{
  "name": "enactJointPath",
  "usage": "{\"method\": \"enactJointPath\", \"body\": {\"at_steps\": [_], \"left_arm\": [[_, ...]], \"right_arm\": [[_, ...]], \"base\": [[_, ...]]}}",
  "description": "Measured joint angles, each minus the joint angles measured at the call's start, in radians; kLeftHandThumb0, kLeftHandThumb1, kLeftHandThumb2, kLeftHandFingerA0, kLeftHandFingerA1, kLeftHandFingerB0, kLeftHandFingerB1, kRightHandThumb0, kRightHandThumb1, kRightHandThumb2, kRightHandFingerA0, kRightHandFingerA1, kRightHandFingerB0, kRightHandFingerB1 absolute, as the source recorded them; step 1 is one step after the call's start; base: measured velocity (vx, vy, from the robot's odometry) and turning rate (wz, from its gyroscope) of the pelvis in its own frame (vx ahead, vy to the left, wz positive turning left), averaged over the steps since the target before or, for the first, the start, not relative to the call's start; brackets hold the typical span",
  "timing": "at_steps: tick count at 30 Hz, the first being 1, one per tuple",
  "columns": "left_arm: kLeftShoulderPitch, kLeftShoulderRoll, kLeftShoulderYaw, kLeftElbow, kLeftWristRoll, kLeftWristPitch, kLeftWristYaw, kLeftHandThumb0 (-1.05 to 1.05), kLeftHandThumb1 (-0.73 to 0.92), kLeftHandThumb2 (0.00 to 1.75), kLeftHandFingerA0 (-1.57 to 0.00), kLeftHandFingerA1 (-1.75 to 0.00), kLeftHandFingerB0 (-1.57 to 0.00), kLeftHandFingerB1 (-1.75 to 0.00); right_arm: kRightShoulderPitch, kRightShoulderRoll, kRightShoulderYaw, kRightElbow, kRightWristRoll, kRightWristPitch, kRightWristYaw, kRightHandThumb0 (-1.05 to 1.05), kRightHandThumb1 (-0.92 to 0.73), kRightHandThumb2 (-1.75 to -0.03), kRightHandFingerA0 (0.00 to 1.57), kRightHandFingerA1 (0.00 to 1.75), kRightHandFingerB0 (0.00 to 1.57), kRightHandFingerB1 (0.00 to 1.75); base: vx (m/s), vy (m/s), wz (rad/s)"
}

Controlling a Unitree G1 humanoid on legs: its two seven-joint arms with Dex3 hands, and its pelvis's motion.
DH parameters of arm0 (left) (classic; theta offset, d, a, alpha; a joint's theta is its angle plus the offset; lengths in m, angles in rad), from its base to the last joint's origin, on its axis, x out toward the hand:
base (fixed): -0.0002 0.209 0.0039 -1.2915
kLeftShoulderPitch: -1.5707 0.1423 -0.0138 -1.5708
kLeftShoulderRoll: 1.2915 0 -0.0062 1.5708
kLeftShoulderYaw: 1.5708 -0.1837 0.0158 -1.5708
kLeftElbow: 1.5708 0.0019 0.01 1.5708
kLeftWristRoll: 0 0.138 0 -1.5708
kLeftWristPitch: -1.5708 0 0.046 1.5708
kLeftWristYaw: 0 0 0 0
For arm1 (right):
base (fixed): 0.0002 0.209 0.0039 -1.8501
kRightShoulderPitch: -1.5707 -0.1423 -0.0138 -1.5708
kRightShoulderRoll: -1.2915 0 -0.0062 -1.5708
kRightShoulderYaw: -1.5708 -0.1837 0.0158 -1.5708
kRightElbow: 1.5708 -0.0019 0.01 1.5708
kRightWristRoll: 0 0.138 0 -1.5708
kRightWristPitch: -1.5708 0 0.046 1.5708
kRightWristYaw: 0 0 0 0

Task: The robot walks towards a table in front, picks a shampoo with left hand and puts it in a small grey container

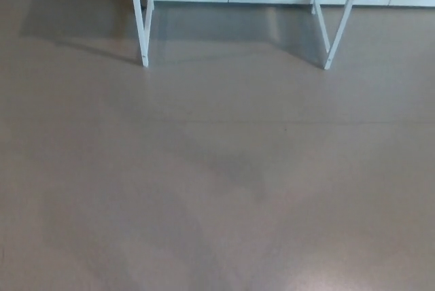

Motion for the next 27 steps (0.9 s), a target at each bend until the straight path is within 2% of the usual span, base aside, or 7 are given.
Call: {"method": "enactJointPath", "body": {"at_steps": [15,18,19,27], "left_arm": [[0.008,-0.004,-0.028,0.019,0.001,-0.032,-0.009,-0.06,0.71,0.60,-0.42,-0.45,-0.38,-0.36],[0.015,-0.004,-0.036,0.020,0.004,-0.039,-0.006,-0.06,0.69,0.61,-0.42,-0.46,-0.39,-0.38],[0.017,-0.004,-0.037,0.020,0.005,-0.041,-0.005,-0.07,0.67,0.60,-0.47,-0.47,-0.39,-0.37],[-0.006,0.005,-0.040,0.024,0.006,-0.059,0.013,-0.04,0.68,0.62,-0.43,-0.47,-0.39,-0.38]], "right_arm": [[-0.014,-0.011,0.001,0.012,0.000,-0.003,-0.003,-0.27,-0.59,-0.58,0.76,0.52,0.49,0.40],[-0.019,-0.011,0.001,0.014,0.000,-0.004,-0.003,-0.27,-0.59,-0.58,0.77,0.53,0.50,0.39],[-0.019,-0.011,0.001,0.014,0.000,-0.004,-0.003,-0.27,-0.60,-0.58,0.75,0.51,0.48,0.39],[-0.029,-0.003,0.008,0.011,-0.001,-0.007,-0.005,-0.28,-0.60,-0.58,0.76,0.52,0.49,0.39]], "base": [[0.32,-0.159,0.19],[0.37,0.031,-0.12],[0.40,0.095,-0.27],[0.53,0.171,-0.36]]}}
